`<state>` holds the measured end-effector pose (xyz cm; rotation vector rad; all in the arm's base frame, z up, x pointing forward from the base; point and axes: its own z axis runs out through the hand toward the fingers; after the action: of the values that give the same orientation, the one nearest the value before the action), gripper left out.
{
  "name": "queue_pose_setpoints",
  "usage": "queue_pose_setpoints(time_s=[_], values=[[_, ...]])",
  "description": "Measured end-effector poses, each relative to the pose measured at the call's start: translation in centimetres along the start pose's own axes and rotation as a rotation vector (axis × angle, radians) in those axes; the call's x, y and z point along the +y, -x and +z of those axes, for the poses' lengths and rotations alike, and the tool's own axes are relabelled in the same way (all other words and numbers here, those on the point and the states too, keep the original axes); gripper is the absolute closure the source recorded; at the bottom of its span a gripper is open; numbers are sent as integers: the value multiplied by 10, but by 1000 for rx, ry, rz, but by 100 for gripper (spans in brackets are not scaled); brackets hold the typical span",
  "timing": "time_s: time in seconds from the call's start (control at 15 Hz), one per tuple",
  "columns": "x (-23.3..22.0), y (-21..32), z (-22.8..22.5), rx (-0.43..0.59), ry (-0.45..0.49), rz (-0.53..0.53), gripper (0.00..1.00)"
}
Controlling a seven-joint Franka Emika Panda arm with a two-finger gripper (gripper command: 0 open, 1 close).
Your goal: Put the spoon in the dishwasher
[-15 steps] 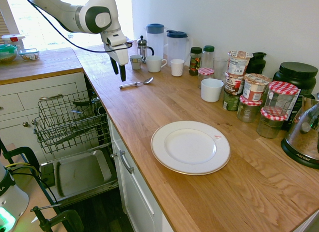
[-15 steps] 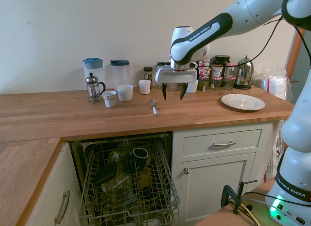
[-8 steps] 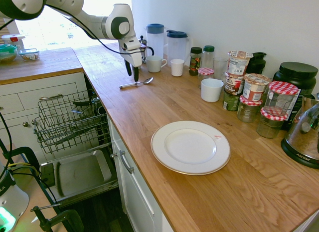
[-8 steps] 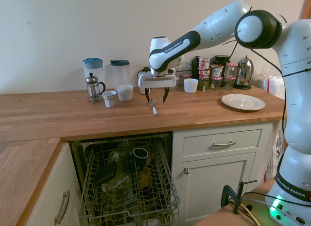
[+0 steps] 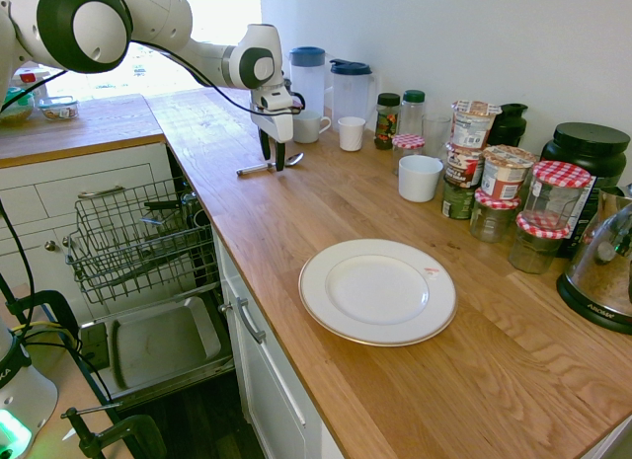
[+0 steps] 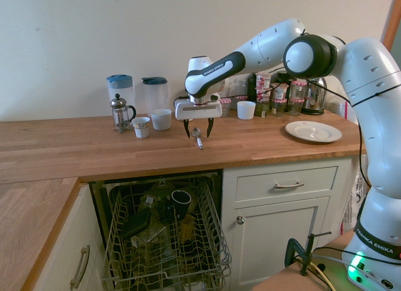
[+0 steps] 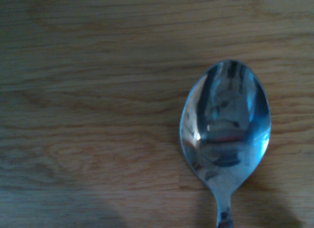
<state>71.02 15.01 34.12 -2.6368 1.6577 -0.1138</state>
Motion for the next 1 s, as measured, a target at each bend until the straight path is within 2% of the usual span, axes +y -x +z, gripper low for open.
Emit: queue_pose_setpoints(time_s=[0.07,1.0], values=[[0,0,2,-1,2,-1,100],[1,-5,3,-45,-5,-5,100]])
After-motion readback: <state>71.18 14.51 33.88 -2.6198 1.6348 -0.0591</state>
